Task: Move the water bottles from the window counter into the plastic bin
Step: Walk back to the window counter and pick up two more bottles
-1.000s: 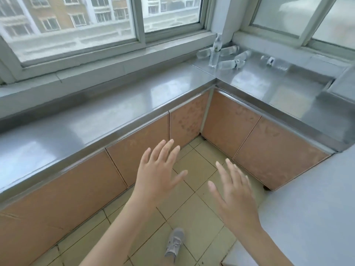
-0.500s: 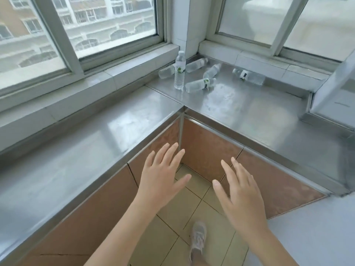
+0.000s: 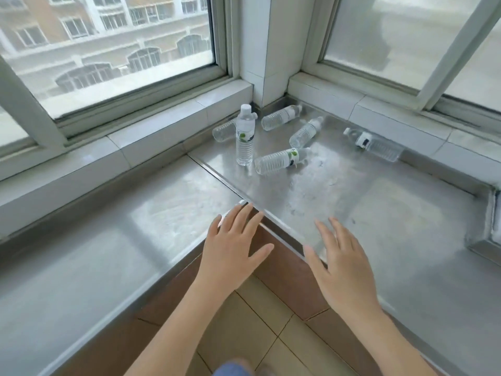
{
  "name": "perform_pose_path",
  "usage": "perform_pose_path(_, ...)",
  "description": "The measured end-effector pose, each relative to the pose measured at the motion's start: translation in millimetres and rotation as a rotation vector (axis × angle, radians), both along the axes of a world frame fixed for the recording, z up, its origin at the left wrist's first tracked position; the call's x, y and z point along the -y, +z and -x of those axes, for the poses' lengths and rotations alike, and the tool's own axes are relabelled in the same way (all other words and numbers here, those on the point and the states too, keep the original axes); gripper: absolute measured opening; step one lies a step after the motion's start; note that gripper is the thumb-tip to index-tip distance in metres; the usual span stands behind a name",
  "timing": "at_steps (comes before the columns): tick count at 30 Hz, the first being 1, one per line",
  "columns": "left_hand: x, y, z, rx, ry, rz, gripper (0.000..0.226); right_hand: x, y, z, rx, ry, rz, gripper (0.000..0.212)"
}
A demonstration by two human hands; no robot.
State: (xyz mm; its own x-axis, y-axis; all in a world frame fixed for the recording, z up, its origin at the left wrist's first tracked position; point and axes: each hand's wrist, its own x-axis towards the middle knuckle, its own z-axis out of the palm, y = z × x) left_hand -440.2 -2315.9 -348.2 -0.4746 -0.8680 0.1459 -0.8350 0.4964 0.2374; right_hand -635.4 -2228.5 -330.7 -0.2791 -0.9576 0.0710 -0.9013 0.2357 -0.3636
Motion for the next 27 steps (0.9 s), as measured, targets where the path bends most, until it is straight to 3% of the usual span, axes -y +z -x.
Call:
perform_pose_path(8,149.7,-29.0,32.5,-0.049,0.120,0.018,0.069,132.8,-18.2,36.4,-0.001,0.009,-0.020,0.070)
perform_pose_path(11,203.9,-38.2,45.0,-0.135,0.142,-0.069,0.077,180.9,-22.8,44.5,0.061,-0.006,-0.058,0.068)
perform_pose_path(14,253.8,-46.2,52.8,-0.381,0.219,-0.242,0.088,227.7,-30.8,50.3,0.271,-0.058,-0.084,0.064)
perform_pose_path(18,312.5,-64.2,61.3,-0.691,0.299,-0.390,0.094,292.1,-44.5,55.4,0.792,-0.307,-0.099,0.065)
perform_pose_path(22,350.1,-81.0,73.2,-0.713,0.345,-0.434,0.099,341.1,-68.7,61.5,0.893,-0.391,-0.115,0.070)
perform_pose_path(27,373.0,-100.1,84.1,-0.936,0.383,-0.519,0.088,385.7,-101.0,68.0,1.046,-0.636,-0.080,0.069)
